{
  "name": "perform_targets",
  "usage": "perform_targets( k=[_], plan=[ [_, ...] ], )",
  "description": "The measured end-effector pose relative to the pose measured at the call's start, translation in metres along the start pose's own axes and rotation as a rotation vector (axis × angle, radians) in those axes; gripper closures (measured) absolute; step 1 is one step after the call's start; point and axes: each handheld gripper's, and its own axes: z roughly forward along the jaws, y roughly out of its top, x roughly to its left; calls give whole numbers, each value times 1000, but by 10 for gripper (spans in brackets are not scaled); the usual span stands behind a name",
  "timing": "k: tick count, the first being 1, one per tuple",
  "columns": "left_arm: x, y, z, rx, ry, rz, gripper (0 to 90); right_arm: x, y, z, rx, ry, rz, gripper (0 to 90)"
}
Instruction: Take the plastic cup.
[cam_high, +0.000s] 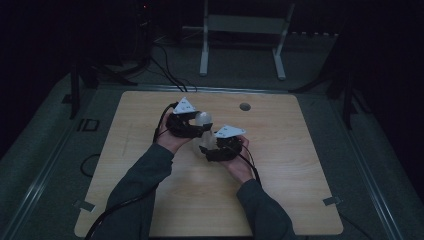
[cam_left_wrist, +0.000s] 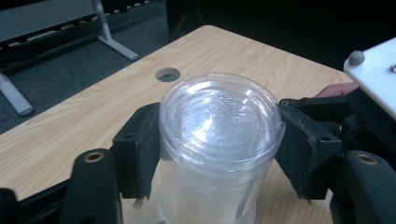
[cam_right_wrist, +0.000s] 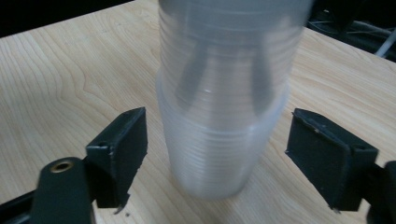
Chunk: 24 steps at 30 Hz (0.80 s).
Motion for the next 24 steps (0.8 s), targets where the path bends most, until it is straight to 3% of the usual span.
perform_targets(
  k=[13,24],
  plan=[
    [-1,1,-1,-3,-4,-8,388,-2,4,13,-27,5,27,149],
    [-2,4,-4,-18,-8,-8,387,-4,-1,19,-19,2,37,198]
  ],
)
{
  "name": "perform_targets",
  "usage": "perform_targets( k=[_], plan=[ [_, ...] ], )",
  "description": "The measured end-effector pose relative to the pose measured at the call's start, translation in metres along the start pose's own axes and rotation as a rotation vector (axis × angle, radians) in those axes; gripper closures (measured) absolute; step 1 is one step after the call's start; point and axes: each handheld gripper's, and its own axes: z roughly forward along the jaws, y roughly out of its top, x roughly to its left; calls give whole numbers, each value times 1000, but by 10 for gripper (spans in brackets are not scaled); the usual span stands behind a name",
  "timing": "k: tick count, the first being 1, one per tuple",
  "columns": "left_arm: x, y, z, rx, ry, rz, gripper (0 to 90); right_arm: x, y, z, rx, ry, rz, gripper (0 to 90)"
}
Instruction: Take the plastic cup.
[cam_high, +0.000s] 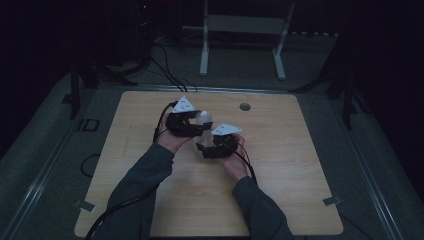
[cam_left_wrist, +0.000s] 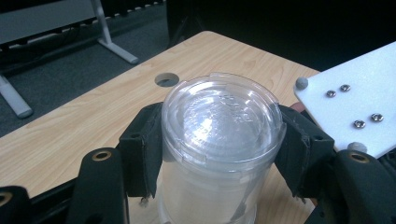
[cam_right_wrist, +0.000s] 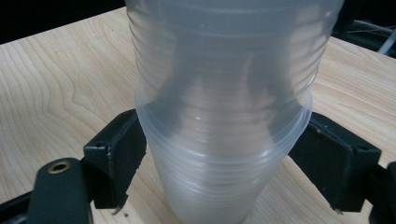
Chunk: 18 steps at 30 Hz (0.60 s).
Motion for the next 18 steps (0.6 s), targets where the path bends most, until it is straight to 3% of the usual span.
perform_targets(
  k=[10,18],
  plan=[
    [0,0,0,-1,-4,-2,386,-1,1,-1,-12,7,8,150],
    [0,0,0,2,-4,-6,387,0,2,-1,-22,10,1,199]
  ],
)
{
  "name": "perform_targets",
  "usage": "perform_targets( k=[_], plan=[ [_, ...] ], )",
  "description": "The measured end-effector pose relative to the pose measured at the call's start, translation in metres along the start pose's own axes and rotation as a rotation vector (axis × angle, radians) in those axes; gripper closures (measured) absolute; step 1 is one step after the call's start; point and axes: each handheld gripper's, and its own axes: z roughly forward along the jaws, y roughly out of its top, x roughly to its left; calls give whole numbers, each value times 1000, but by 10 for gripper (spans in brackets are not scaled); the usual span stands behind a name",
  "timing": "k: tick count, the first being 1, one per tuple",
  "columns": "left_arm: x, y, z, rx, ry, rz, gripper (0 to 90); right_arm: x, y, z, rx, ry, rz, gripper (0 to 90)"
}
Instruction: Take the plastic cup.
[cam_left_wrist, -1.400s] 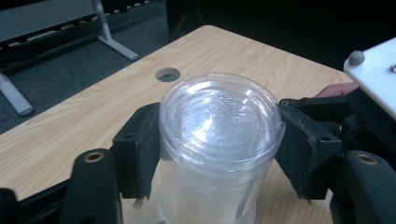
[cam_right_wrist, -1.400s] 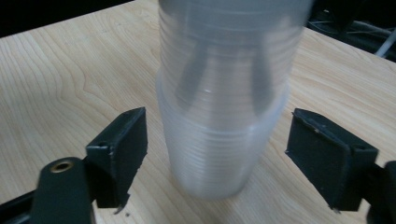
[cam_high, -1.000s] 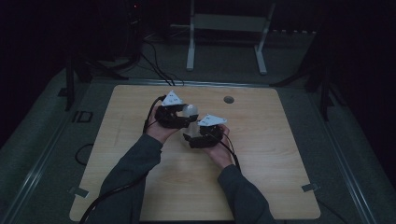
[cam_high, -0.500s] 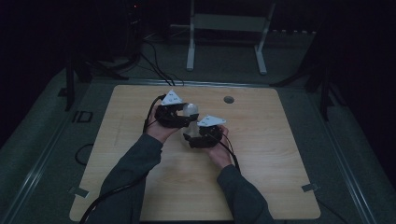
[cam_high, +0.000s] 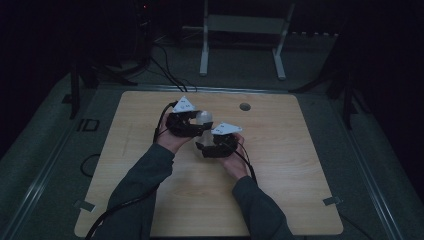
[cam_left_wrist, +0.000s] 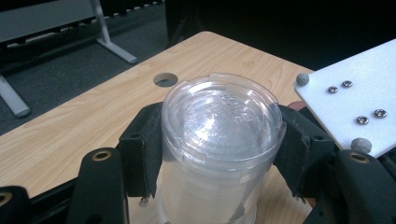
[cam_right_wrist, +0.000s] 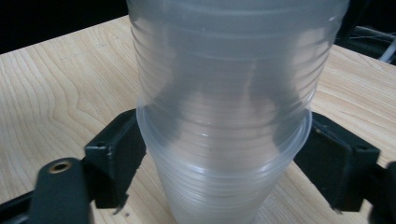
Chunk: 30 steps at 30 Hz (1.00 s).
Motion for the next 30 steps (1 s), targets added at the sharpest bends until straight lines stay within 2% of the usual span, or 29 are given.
perform_targets(
  k=[10,21,30],
  plan=[
    [0,3,-2,-9,-7,-3,388,0,-2,0,0,4,0,205],
    [2,10,-12,-30,-17,-3,395,0,-4,2,15,11,3,201],
    [2,17,-21,-58,-25,-8,401,1,-6,-2,8,12,10,149]
  ],
)
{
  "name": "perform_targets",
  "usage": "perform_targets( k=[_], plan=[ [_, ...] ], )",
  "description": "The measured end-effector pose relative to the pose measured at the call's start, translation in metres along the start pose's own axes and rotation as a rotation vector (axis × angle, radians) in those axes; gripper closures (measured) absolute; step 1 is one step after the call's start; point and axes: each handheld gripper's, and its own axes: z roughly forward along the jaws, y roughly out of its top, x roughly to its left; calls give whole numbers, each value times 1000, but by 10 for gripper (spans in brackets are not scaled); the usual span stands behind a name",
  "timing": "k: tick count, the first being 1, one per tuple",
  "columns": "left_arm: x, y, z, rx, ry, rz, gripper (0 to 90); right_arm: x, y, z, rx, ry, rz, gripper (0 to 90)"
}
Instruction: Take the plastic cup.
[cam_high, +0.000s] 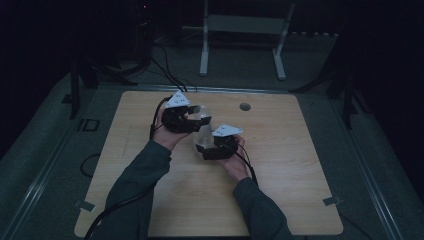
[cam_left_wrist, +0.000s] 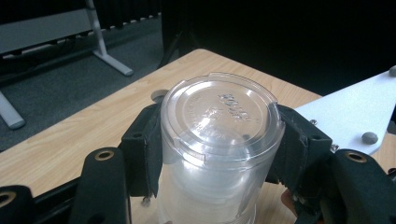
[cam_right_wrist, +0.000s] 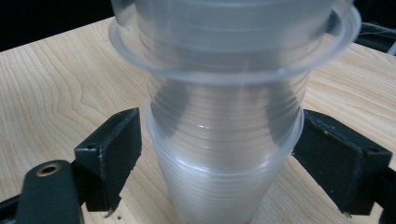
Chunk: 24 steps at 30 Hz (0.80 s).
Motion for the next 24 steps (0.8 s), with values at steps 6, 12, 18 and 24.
perform_targets(
  k=[6,12,18,24],
  plan=[
    [0,4,-4,-10,-2,-1,406,2,2,-7,-9,0,-15,144],
    [0,8,-7,-20,-3,-3,407,2,3,-14,-19,0,-13,142],
    [0,15,-12,-35,-4,2,407,0,3,-19,-19,3,0,140],
    [0,20,-17,-45,-4,8,407,-3,1,-22,-1,-7,14,143]
  ],
)
